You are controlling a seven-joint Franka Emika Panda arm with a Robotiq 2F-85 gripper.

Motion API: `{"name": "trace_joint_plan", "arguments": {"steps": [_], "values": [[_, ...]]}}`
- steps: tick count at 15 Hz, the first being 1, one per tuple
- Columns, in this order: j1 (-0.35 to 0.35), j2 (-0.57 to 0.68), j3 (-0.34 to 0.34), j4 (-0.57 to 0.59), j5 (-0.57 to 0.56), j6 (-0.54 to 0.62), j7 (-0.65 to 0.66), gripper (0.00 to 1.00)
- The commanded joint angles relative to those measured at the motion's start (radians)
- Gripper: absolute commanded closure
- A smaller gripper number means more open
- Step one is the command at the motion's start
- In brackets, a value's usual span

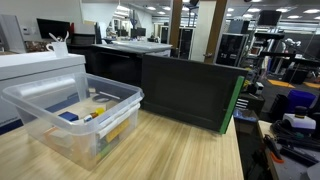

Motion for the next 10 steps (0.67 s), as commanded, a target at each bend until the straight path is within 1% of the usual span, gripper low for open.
{"name": "trace_joint_plan", "arguments": {"steps": [1, 10], "values": [[-0.040, 0.022, 0.002, 0.019, -0.049, 0.030, 0.067, 0.00], [-0.153, 0.052, -0.014, 0.012, -0.152, 0.014, 0.162, 0.00]]}}
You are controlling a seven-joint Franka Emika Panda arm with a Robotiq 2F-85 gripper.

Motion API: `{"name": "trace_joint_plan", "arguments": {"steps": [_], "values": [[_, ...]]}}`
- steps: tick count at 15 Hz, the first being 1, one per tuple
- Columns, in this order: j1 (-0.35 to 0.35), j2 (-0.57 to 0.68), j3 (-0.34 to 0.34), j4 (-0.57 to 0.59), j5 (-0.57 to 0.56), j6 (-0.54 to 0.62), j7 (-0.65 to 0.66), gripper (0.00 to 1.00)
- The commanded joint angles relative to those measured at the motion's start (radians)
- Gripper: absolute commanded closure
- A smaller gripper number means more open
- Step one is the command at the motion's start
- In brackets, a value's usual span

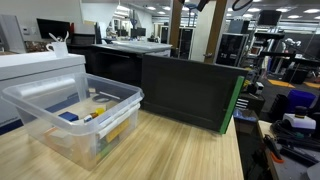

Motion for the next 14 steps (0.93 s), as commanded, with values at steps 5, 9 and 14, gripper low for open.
{"name": "trace_joint_plan", "arguments": {"steps": [5, 9, 14], "values": [[-0.079, 0.052, -0.016, 0.000, -0.111, -0.001, 0.105, 0.00], [-0.090, 0.092, -0.033, -0.009, -0.124, -0.013, 0.125, 0.00], [-0.098, 0.146, -0.056, -0.031, -0.149, 0.001, 0.140, 0.00]]}}
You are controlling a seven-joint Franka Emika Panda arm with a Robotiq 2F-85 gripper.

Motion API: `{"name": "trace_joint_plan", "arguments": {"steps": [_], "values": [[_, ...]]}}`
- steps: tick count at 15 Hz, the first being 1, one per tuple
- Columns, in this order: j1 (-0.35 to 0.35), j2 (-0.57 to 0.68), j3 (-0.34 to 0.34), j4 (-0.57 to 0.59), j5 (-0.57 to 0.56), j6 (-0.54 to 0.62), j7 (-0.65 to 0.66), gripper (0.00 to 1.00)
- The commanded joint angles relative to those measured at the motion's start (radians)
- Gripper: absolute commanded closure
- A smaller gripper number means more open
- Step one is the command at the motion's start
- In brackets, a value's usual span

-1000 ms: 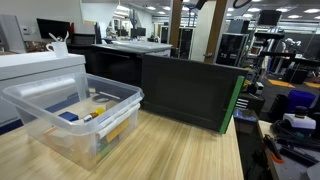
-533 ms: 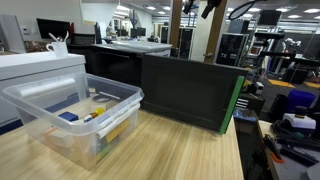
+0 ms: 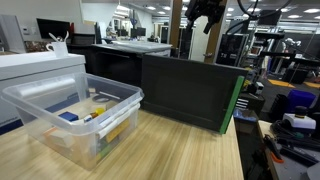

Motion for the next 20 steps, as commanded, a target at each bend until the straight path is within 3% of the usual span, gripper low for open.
{"name": "trace_joint_plan", "arguments": {"steps": [1, 12, 20], "values": [[-0.008, 0.036, -0.013, -0.013, -0.048, 0.010, 0.045, 0.00], [-0.006, 0.139, -0.080, -0.058, -0.125, 0.013, 0.048, 0.00], [-0.006, 0.219, -0.129, -0.020, -0.133, 0.029, 0.056, 0.00]]}}
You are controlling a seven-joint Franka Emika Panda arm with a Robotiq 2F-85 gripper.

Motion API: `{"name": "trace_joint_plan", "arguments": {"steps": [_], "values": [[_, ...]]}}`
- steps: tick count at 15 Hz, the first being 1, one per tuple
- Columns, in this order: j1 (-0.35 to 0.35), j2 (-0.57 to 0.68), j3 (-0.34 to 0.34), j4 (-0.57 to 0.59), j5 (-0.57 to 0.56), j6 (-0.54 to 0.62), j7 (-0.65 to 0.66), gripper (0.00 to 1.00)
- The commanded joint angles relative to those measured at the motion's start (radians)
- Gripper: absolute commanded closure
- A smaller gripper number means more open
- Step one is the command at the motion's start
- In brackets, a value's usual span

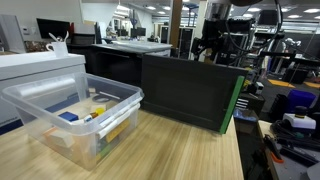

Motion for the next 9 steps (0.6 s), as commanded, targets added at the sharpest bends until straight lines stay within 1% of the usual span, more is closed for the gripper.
{"name": "trace_joint_plan", "arguments": {"steps": [1, 9], "values": [[-0.005, 0.039, -0.020, 0.028, -0.035, 0.020, 0.036, 0.00], [-0.018, 0.066, -0.084, 0.107, -0.040, 0.016, 0.039, 0.00]]}}
